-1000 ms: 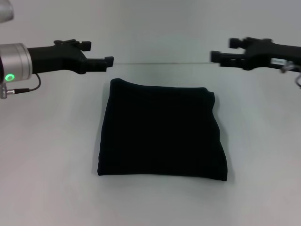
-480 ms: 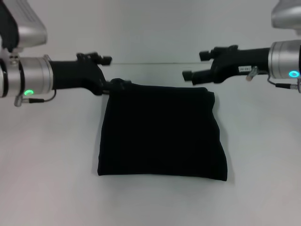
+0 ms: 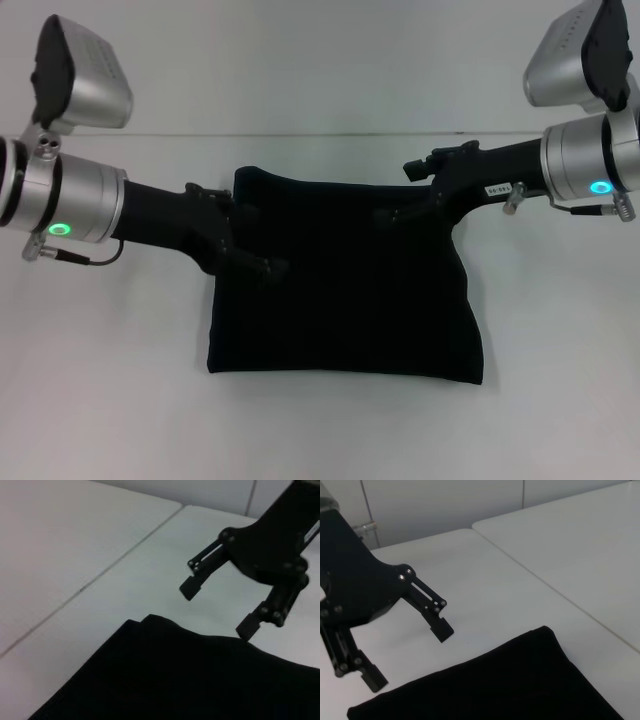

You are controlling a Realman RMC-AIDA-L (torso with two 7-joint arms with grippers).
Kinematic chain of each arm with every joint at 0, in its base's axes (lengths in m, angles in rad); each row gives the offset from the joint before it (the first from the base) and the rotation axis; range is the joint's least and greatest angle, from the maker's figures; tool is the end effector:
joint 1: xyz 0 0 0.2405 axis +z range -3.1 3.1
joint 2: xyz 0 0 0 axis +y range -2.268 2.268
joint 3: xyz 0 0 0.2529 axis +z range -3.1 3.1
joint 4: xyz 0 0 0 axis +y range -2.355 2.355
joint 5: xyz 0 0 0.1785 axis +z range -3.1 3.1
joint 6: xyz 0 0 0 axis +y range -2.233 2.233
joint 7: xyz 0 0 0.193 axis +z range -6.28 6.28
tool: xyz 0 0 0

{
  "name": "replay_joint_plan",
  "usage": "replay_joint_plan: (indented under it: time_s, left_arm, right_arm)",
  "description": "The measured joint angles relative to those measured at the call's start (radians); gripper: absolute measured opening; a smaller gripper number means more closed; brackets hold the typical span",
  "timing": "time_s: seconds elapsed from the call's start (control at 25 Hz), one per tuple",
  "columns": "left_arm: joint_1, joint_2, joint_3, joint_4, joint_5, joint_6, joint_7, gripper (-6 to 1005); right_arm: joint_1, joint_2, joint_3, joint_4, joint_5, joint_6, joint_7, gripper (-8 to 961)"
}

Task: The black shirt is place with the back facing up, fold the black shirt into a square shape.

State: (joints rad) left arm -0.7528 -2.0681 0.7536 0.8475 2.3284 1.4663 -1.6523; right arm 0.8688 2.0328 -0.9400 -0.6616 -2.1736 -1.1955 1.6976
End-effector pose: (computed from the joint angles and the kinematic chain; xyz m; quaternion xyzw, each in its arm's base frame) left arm -0.1940 0.3789 -0.0344 -0.9729 -0.1709 -0.0656 0.1410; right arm 0.1625 0.4183 -0.0563 -0.9676 0.1670 0.0733 0.1747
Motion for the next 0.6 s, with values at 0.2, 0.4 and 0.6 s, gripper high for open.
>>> replay_joint_plan:
  time_s: [0.2, 0.4, 0.6]
  left_arm:
    - [0.000, 0.002, -0.014, -0.001, -0.007, 0.018, 0.007, 934]
    - [0.009, 0.001, -0.016, -0.001, -0.007, 0.012, 0.008, 934]
    - [0.016, 0.000, -0.017, 0.000, -0.001, 0.003, 0.022, 934]
  right_arm:
    - [-0.004, 0.001, -0.001, 0.000, 0.000, 0.002, -0.006, 923]
    - [-0.010, 0.002, -0.014, 0.000, 0.000, -0.001, -0.015, 924]
    - [-0.013, 0.003, -0.026, 0.000, 0.000, -0.002, -0.031, 923]
